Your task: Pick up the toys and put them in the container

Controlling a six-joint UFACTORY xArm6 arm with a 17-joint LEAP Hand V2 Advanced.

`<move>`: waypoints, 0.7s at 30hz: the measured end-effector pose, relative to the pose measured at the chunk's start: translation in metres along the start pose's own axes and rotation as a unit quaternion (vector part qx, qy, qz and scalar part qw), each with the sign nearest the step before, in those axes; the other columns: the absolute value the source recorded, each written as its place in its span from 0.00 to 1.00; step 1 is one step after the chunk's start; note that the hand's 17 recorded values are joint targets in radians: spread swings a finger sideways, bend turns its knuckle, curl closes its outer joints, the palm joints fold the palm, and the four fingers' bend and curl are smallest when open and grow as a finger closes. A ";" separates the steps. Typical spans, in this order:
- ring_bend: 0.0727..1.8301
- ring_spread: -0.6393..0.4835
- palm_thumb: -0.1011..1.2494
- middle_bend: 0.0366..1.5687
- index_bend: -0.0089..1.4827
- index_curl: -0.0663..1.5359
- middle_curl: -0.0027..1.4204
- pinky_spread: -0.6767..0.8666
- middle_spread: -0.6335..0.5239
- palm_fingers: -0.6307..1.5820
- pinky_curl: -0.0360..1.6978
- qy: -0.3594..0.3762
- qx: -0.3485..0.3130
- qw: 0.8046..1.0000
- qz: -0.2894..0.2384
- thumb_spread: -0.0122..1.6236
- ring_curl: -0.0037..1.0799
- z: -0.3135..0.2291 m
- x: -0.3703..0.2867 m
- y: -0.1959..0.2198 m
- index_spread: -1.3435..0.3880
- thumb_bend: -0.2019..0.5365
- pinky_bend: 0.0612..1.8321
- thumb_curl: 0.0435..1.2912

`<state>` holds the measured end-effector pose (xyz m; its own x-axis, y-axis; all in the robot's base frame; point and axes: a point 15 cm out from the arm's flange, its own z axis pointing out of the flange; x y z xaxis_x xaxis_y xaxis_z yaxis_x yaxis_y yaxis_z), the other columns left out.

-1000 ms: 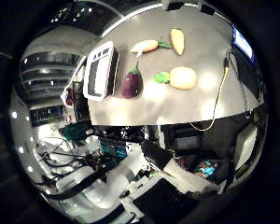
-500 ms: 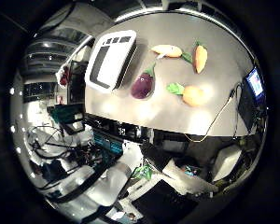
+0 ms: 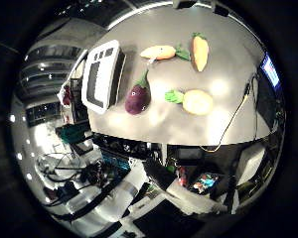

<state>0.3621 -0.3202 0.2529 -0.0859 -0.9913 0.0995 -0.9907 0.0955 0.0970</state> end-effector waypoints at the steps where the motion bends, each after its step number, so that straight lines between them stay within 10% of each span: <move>1: 0.13 0.72 0.44 0.13 0.10 0.18 0.24 0.70 0.60 0.30 0.21 -0.005 0.000 1.000 0.005 0.57 0.27 0.006 0.003 0.000 0.59 0.23 0.22 0.21; 21: 0.15 0.72 0.43 0.15 0.10 0.18 0.24 0.70 0.60 0.29 0.20 -0.047 -0.041 0.998 0.017 0.57 0.26 0.128 0.009 -0.012 0.61 0.23 0.23 0.20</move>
<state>0.3596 -0.3422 0.1263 -0.1330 -0.9911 0.0106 -0.9752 0.1328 0.1770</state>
